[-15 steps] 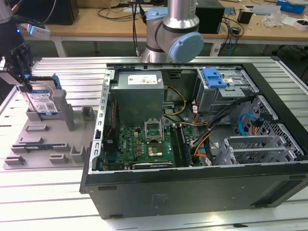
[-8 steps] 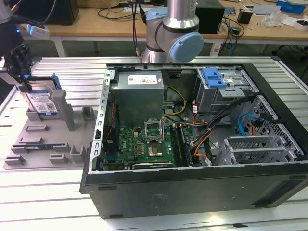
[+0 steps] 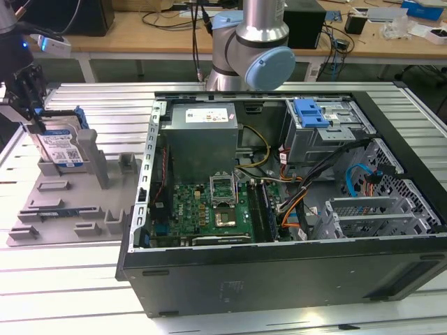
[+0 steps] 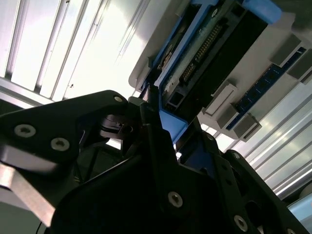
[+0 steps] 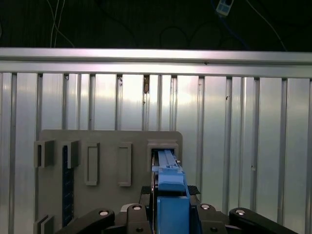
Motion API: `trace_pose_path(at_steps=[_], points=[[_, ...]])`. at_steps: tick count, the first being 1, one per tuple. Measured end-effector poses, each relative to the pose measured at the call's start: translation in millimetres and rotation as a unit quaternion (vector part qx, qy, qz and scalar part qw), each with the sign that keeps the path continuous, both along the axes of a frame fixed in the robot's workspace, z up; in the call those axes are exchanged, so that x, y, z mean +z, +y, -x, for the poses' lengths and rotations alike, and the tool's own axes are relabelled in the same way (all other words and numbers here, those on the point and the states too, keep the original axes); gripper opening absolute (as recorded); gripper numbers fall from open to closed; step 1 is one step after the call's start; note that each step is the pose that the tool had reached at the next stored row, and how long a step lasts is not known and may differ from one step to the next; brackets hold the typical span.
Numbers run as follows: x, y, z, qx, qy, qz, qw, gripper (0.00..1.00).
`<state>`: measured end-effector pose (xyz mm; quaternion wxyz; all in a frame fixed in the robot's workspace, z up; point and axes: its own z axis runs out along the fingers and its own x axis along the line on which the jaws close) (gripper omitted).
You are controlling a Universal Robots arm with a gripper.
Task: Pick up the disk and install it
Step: 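Pick up the disk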
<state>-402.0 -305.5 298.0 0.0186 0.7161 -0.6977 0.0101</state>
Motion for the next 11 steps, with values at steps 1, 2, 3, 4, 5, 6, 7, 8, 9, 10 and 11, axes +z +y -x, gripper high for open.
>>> trace_pose_path(at_steps=[1,2,3,4,5,6,7,8,9,10,11], points=[[0.0,0.0,0.0,0.000,0.0000,0.0000,1.0000,0.37],[0.0,0.0,0.0,0.000,0.0000,0.0000,1.0000,0.37],[0.0,0.0,0.0,0.000,0.0000,0.0000,1.0000,0.37],[-0.1,0.0,0.0,0.000,0.0000,0.0000,1.0000,0.37],[-0.1,0.0,0.0,0.000,0.0000,0.0000,1.0000,0.37],[-0.1,0.0,0.0,0.000,0.0000,0.0000,1.0000,0.37],[-0.1,0.0,0.0,0.000,0.0000,0.0000,1.0000,0.37],[0.0,0.0,0.0,0.000,-0.0002,-0.0001,1.0000,0.37],[0.5,0.0,0.0,0.000,-0.0002,-0.0001,1.0000,0.37],[1.2,0.0,0.0,0.000,-0.0001,0.0000,1.0000,0.37],[1.7,0.0,0.0,0.000,-0.0001,0.0000,1.0000,0.37]])
